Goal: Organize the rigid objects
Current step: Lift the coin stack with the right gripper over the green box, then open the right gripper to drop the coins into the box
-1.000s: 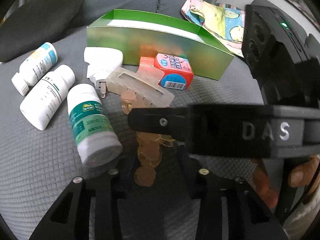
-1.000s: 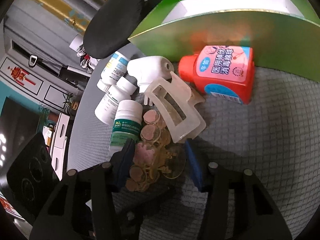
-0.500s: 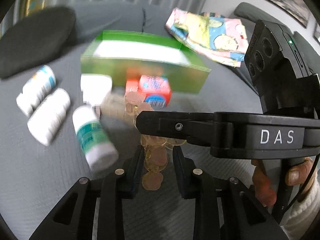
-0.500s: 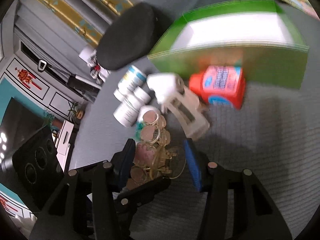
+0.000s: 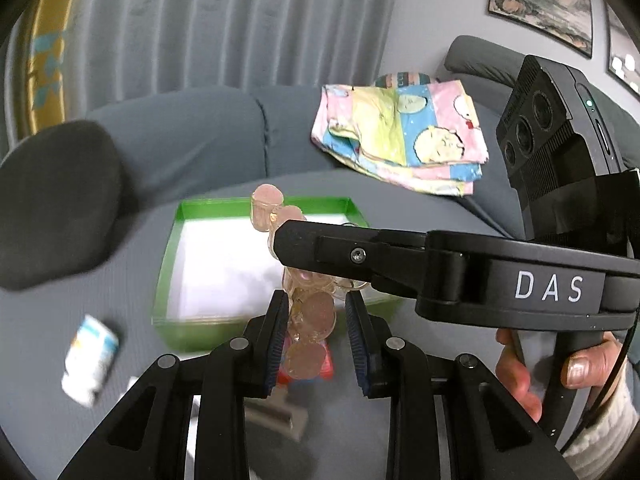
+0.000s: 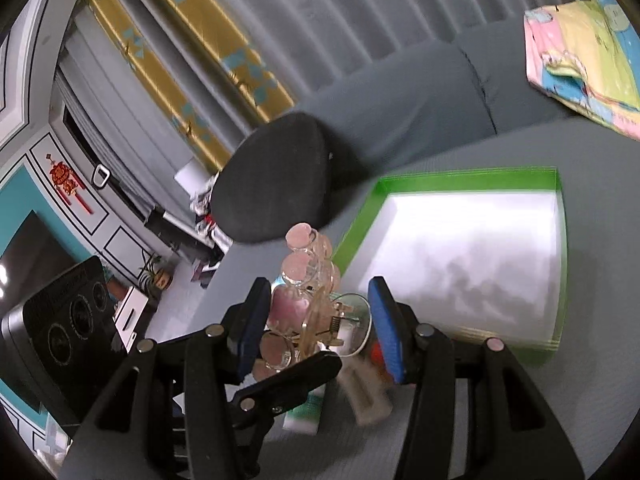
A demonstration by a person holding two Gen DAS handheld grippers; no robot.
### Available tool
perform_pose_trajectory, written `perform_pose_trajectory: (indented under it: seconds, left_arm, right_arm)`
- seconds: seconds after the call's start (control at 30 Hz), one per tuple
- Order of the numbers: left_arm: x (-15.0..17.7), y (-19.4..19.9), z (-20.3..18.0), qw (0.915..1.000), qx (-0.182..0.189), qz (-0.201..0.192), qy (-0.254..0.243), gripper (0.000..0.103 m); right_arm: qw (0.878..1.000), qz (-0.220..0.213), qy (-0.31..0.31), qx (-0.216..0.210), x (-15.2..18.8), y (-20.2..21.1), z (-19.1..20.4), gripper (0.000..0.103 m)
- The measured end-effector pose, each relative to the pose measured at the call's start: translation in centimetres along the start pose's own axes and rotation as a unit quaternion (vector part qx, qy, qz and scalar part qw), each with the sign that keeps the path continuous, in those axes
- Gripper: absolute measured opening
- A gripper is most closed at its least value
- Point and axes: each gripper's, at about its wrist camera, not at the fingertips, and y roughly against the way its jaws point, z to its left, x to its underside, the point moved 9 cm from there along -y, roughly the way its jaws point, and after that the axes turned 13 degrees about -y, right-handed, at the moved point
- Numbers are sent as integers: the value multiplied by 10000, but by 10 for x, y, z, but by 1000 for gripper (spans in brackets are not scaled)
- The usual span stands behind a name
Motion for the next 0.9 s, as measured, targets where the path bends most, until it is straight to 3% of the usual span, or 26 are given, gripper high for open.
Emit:
perform_pose_trajectory:
  seconds: [0.33,0.63,0.73,0.8,0.9]
  left_arm:
    - [-47,-74,30,9993,263,198,160,30]
    - [-10,-136,28,9961,302,781,277,30]
    - [6,-147,28,9946,193,988,248,31]
    - [15,-149,32,9933,146,1100,330,37]
    - [19,-136,42,9935,-10,1017,511,43]
  right_arm:
    - [9995,-228,-62,205,-73,-34,-34,50]
    - [9962,79,-454,734,-62,-79,-89,52]
    - [9937,21,-495,1006,-59,-82,-102,63]
    - [9913,-77,-522,1205,-61,-77,-108,70]
    - [9900,-217,-530,1291,-62,-61,-109,71]
